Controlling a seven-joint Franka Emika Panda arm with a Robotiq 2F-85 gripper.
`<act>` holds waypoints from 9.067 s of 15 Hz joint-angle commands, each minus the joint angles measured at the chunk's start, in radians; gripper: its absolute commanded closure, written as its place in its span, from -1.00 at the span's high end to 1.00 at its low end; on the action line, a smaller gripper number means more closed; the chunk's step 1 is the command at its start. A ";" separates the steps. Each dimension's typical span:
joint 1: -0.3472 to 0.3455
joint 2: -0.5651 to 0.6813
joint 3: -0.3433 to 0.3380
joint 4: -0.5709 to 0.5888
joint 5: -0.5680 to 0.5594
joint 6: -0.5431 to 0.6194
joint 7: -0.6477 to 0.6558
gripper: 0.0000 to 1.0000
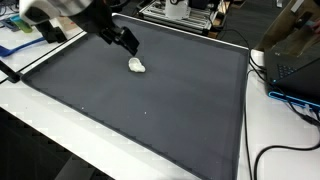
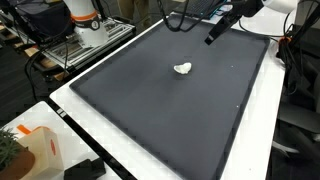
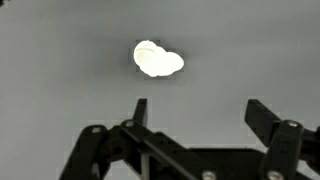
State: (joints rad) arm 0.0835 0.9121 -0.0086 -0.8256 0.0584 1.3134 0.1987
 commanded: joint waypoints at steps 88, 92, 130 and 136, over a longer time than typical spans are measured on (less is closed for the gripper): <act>-0.001 -1.225 0.062 -1.525 0.307 0.393 -0.104 0.64; -0.002 -1.227 0.062 -1.526 0.307 0.396 -0.100 -0.06; -0.019 -1.248 0.081 -1.497 0.051 0.614 -0.167 -0.57; -0.012 -1.189 0.134 -1.512 -0.070 1.026 -0.100 -0.57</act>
State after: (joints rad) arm 0.0803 -0.3099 0.0961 -2.3149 0.0597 2.1580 0.0552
